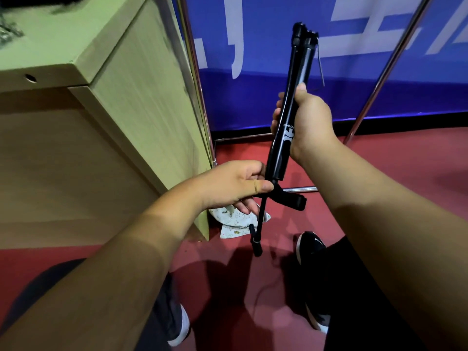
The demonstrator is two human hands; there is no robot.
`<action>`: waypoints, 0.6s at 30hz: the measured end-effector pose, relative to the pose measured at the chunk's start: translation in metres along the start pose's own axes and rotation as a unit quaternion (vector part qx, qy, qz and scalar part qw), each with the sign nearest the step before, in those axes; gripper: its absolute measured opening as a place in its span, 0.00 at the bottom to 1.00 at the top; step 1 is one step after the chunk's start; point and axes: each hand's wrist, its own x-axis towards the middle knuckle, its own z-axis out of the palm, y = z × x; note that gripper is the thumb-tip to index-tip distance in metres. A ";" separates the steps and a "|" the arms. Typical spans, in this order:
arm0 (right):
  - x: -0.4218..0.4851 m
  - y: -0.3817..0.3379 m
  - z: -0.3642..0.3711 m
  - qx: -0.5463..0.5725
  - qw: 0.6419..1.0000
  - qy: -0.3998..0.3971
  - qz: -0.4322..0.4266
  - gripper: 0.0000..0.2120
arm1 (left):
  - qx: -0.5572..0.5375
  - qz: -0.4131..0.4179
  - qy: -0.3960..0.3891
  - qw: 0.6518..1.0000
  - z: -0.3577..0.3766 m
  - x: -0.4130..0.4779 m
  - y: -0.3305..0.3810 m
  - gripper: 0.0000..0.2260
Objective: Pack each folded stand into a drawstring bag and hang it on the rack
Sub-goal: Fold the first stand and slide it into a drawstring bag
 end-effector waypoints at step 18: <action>-0.024 0.012 -0.014 -0.649 0.759 -0.017 -0.050 0.13 | 0.014 -0.118 0.156 0.981 -0.010 0.032 -0.031 0.13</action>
